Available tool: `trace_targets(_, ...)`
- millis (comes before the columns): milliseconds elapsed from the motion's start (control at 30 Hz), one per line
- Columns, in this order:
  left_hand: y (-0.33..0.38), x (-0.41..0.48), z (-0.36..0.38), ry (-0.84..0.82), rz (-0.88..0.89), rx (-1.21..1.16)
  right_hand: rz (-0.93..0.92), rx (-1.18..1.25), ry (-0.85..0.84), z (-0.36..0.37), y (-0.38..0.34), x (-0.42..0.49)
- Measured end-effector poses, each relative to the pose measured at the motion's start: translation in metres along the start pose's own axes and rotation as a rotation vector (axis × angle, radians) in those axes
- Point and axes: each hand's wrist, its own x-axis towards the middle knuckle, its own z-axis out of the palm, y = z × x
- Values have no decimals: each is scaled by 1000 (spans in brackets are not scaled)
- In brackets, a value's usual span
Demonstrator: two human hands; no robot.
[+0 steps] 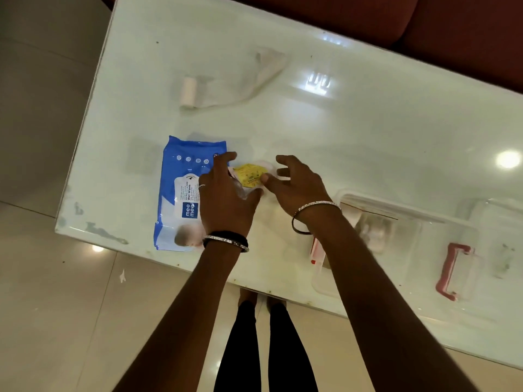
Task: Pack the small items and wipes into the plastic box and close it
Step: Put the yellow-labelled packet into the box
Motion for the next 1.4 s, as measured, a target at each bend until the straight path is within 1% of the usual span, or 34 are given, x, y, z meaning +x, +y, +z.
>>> trace_targets(133, 3, -10, -8, -45, 42, -141, 98, 167, 37, 3, 0, -6)
trace_targets(267, 11, -21, -24, -141, 79, -277, 46, 169, 190, -9, -4, -26)
trace_targets(333, 18, -28, -33, -174, 111, -292, 21, 279, 218, -18, -5, -38)
trace_targets(467, 35, -37, -48, -266, 116, -387, 63, 582, 162, -33, 2, -61)
trace_targets(533, 44, -41, -50, -318, 68, -500, 71, 690, 136, -42, 10, -73)
trace_targets(667, 60, -54, -43, -401, -47, -687, 49, 768, 145, -58, 30, -98)
trace_targets(833, 73, -76, -19, -569, -308, -791, 50, 875, 130, -67, 64, -133)
trace_targets(933, 76, -90, -9, -651, -305, -759, 51, 827, 93, -73, 89, -154)
trace_targets(1100, 77, -109, 2, -777, -164, -575, 75, 672, 34, -74, 120, -177)
trace_targets(1167, 80, -116, 7, -812, -109, -511, 119, 634, 58, -75, 128, -181)
trace_targets(1200, 82, -119, 10, -802, -98, -486, 148, 623, 97, -76, 134, -181)
trace_targets(1233, 84, -121, 13, -766, -89, -456, 185, 619, 158, -77, 140, -180)
trace_targets(1300, 85, -122, 16, -614, -23, -342, 304, 622, 338, -78, 155, -175)
trace_targets(1367, 84, -119, 18, -433, 126, -170, 427, 588, 519, -82, 168, -168)
trace_targets(1400, 82, -117, 19, -363, 205, -83, 469, 530, 592, -84, 173, -164)
